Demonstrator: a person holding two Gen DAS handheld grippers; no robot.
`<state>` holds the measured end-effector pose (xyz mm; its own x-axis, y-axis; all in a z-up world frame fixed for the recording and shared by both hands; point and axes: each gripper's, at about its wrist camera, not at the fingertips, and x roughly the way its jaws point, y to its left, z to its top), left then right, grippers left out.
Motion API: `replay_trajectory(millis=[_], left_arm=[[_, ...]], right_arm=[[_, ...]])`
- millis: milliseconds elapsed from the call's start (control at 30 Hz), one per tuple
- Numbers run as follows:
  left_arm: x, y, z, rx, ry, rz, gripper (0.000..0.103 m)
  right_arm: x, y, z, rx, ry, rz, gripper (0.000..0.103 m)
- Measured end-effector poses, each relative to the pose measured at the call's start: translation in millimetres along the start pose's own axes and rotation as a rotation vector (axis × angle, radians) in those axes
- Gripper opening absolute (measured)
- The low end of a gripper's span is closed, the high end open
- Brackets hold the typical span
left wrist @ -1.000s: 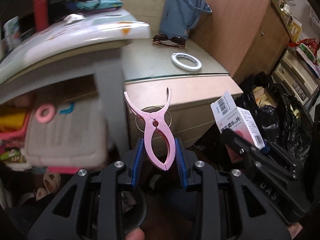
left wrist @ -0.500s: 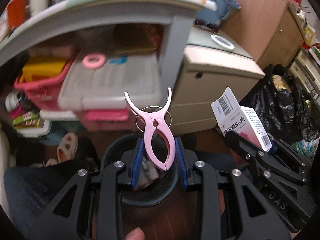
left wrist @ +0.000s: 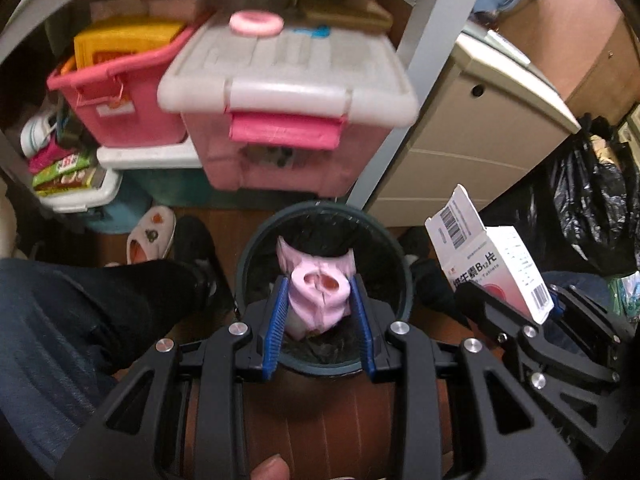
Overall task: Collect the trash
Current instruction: 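Open both grippers to drop clothespin and box into the bin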
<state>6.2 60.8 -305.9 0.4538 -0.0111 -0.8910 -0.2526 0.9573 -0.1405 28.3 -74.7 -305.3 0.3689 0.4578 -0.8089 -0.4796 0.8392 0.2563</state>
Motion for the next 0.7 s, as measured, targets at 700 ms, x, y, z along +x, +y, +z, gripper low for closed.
replay_trajectory(millis=[700], left_arm=[[97.8, 19.8, 11.8, -0.033, 0.158, 0.021, 0.030]], right_arm=[[99.2, -27.0, 7.5, 0.046, 0.171, 0.006, 0.041]])
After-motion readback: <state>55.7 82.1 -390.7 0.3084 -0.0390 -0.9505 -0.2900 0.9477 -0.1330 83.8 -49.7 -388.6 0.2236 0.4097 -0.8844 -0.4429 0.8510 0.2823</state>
